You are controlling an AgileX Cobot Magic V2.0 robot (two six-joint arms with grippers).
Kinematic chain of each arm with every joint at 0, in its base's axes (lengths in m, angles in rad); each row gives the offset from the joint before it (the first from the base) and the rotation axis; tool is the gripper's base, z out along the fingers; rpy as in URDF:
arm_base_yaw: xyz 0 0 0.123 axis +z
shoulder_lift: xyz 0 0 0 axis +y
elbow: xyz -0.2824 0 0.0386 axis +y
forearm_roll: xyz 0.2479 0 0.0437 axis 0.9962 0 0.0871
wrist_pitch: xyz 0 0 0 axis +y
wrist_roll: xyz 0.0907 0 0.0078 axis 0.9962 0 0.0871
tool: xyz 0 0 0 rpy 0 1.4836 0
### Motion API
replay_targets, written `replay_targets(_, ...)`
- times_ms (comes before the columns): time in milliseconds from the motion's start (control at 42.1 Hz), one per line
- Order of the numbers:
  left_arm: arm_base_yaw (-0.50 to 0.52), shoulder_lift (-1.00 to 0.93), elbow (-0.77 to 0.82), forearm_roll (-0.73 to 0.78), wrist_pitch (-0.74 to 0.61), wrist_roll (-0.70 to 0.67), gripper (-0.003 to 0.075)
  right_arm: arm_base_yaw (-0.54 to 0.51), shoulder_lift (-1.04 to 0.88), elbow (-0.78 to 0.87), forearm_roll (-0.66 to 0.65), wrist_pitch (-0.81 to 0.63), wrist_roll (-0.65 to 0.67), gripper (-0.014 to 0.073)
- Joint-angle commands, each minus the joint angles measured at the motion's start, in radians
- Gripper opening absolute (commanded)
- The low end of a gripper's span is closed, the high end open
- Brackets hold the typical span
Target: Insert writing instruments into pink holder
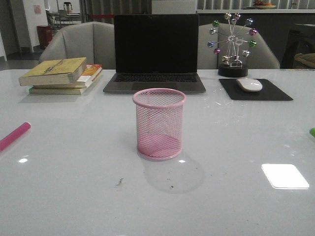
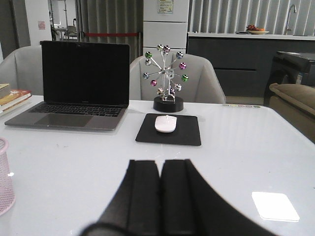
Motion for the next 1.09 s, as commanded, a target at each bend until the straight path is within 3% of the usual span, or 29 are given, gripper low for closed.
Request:
replay_targets(0,-0.006,-0.017,0.0,-0.002,-0.091,-0.001,0.0097,-0.006,-0.022,-0.012,-0.007,-0.091,-0.002,0.0027)
replay_targets(499,-0.006,-0.017,0.0,-0.002,-0.094,-0.001,0.0097,-0.006,-0.022,-0.012,-0.007,-0.091,-0.002,0.0027)
replay_targets(761,-0.006,-0.014,-0.099,-0.003,-0.251,-0.001,0.0097,-0.005,-0.021,-0.119,-0.006,-0.075,-0.002,0.0027)
replay_targets(1070,-0.006,0.175,-0.57,-0.001,0.13,-0.001,0.0097,-0.005,0.186,-0.578,-0.006,0.195,-0.002,0.0027)
